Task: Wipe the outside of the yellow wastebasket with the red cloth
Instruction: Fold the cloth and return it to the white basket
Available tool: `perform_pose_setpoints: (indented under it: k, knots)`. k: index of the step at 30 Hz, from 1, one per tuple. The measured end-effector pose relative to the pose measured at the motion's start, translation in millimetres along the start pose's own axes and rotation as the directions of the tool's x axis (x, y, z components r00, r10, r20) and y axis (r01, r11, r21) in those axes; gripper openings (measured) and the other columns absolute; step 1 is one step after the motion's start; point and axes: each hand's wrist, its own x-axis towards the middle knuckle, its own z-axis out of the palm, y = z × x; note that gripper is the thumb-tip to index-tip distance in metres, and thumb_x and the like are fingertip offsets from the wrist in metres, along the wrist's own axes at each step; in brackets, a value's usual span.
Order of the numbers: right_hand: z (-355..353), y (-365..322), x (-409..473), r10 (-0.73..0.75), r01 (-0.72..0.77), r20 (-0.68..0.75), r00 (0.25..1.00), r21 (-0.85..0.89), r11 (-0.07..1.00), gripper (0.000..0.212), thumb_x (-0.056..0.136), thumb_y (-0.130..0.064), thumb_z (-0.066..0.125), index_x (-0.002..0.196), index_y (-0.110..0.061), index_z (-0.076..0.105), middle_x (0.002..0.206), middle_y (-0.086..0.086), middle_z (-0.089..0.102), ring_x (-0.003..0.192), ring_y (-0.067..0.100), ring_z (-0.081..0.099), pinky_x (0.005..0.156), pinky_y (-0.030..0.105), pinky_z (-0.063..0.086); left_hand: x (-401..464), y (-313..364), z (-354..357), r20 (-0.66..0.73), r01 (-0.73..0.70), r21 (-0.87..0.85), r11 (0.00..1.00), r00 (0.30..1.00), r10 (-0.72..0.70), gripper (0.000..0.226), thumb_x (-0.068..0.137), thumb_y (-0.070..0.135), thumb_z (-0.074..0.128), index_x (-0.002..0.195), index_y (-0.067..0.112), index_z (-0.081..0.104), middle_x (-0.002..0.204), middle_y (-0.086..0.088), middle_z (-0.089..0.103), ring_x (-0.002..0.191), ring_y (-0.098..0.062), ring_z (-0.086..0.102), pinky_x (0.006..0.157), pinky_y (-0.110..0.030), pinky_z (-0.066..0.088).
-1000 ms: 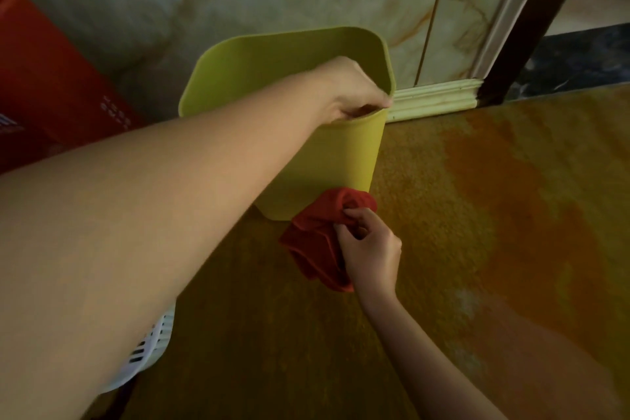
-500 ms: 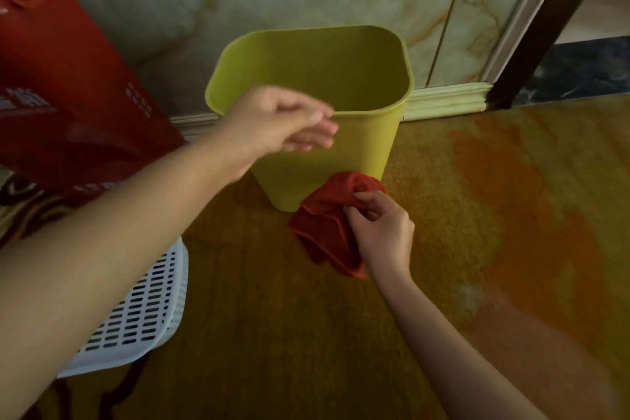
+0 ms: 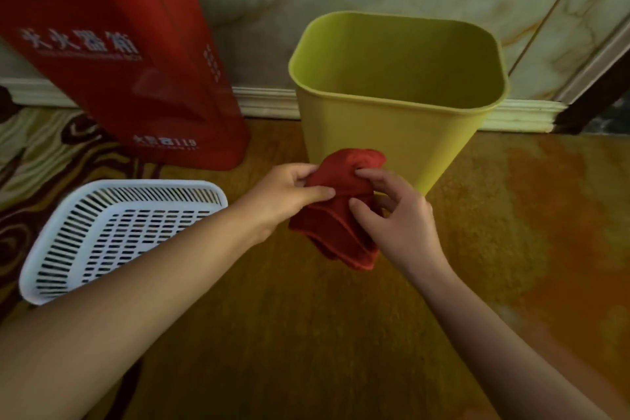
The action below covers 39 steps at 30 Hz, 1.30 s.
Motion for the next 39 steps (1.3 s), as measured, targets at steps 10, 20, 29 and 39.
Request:
perform_pose_setpoints:
  k: [10,20,29,39]
  knots:
    - [19.2,10.0,-0.4,0.234,-0.291,0.188,0.954,0.381,0.878,0.051,0.078,-0.020,0.069,0.123,-0.035,0.049,0.128,-0.002,0.055,0.098,0.008,0.064,0.074,0.027,0.054,-32.6,5.1,-62.0,0.095,0.000,-0.210,0.978,0.995,0.020,0.023,0.074,-0.001,0.056,0.089,0.013,0.068,0.069,0.004,0.074,0.066,-0.007,0.069,0.064,-0.018,0.055]
    - [91.3,-21.1,23.7,0.221,-0.814,0.824,0.522,0.403,0.419,0.038,0.073,-0.022,0.063,0.111,-0.026,0.063,0.092,0.001,0.071,0.075,0.018,0.068,0.067,0.037,0.057,-82.6,-16.5,-155.8,0.006,-0.017,-0.318,0.948,1.000,0.020,0.024,0.067,0.015,0.060,0.083,0.023,0.075,0.079,0.004,0.076,0.074,-0.010,0.071,0.062,-0.024,0.055]
    - [154.8,-57.4,60.1,0.198,-0.316,0.562,0.803,0.120,0.941,0.027,0.077,0.002,0.066,0.089,-0.023,0.066,0.073,0.001,0.061,0.044,0.000,0.054,0.040,0.015,0.041,-91.7,-74.3,-241.1,-0.239,0.168,-0.139,0.976,0.951,-0.198,0.016,0.081,0.007,0.060,0.084,0.017,0.072,0.075,0.003,0.076,0.072,-0.009,0.071,0.057,-0.022,0.055]
    - [277.5,-33.1,78.8,0.229,-0.247,0.434,0.872,-0.015,0.969,0.028,0.071,-0.003,0.073,0.084,-0.024,0.062,0.085,0.002,0.065,0.078,0.020,0.064,0.066,0.032,0.054,-87.7,-137.7,-304.9,-0.419,0.204,-0.206,0.957,0.865,-0.274,0.024,0.077,0.003,0.065,0.094,0.020,0.067,0.099,-0.001,0.069,0.094,-0.013,0.065,0.076,-0.028,0.054]
